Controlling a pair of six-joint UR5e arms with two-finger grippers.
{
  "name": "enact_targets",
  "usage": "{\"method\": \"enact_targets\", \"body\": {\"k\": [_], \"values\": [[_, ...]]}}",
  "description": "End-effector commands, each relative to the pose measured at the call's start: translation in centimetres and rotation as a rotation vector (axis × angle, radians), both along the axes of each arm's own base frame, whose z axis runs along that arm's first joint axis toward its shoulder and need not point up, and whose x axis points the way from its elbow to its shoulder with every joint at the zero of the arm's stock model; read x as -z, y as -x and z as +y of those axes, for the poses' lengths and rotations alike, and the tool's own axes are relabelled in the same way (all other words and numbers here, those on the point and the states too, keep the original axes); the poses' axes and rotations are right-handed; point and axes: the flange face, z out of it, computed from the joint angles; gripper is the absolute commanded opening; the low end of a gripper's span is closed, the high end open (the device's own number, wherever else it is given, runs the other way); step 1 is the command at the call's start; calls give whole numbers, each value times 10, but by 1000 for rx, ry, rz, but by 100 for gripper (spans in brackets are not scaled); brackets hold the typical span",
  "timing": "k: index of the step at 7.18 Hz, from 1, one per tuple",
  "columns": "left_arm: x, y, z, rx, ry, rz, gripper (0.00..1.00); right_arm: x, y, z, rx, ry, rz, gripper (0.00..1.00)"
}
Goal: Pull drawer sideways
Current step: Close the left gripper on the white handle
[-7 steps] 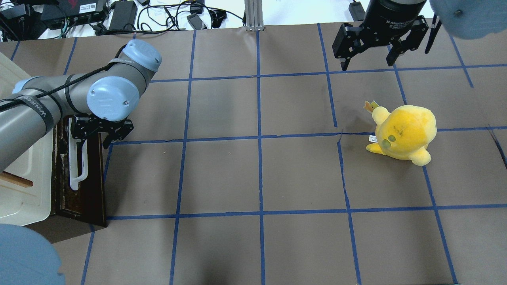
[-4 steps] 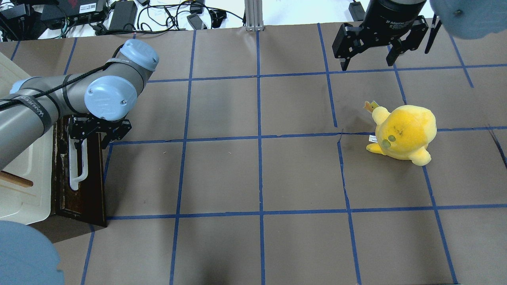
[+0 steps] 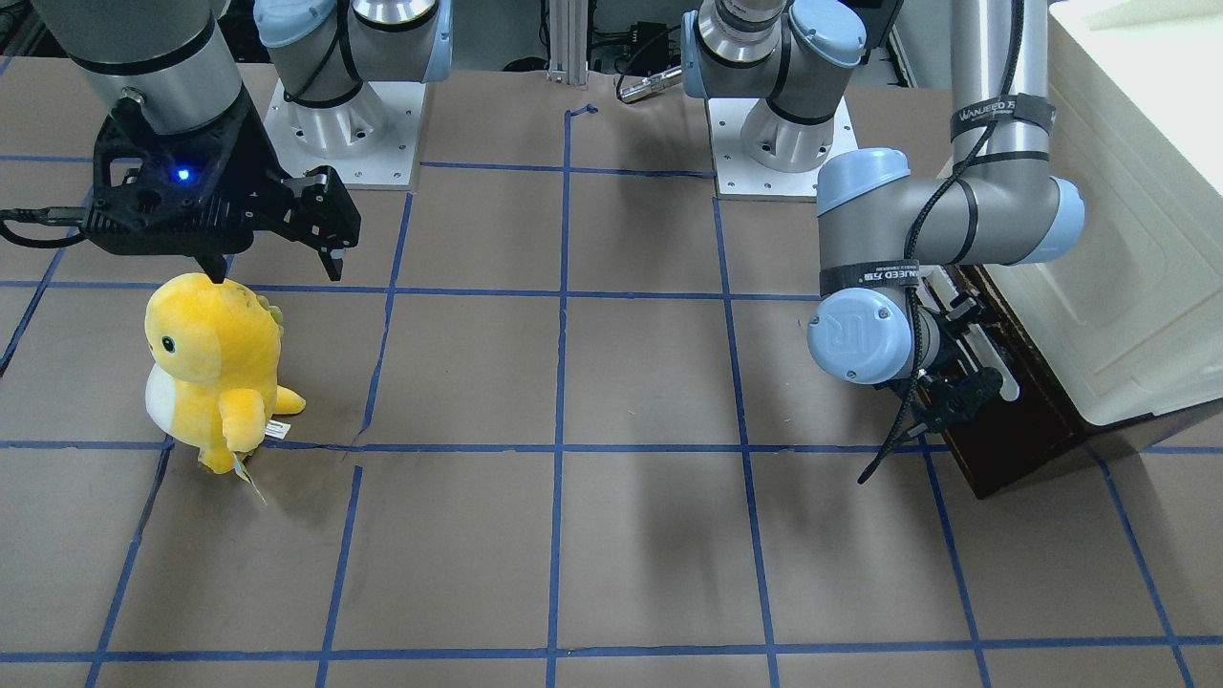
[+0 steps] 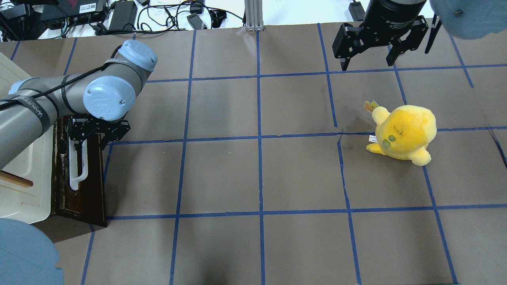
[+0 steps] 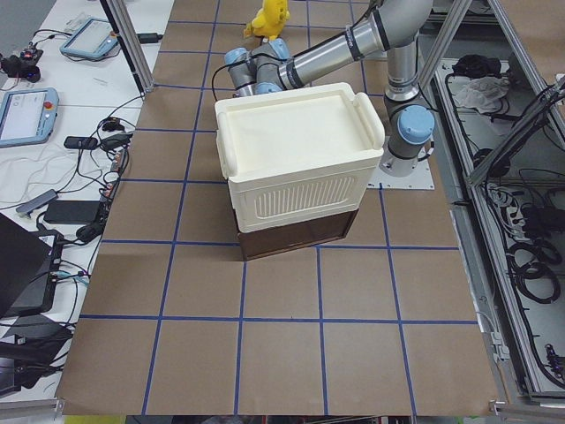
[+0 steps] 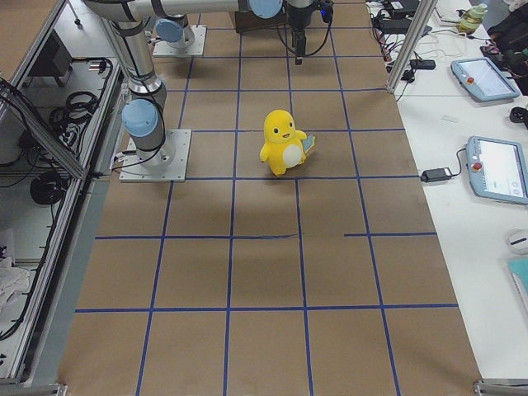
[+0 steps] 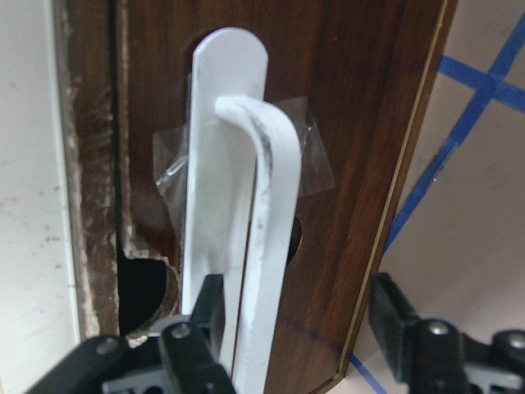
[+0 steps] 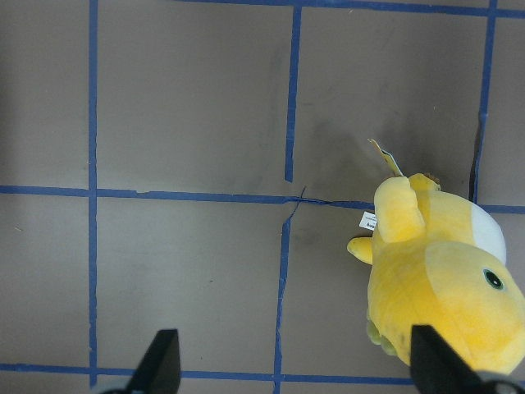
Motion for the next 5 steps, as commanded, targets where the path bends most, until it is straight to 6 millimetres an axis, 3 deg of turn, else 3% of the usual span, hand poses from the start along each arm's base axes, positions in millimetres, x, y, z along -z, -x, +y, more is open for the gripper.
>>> {"method": "enact_targets", "body": {"k": [1,5], "values": [[0,-1,1,1,-5,2,57,0,0,0,0,0,1,100],[0,-2,1,3,-9,4,54,0,0,0,0,0,0,100]]}}
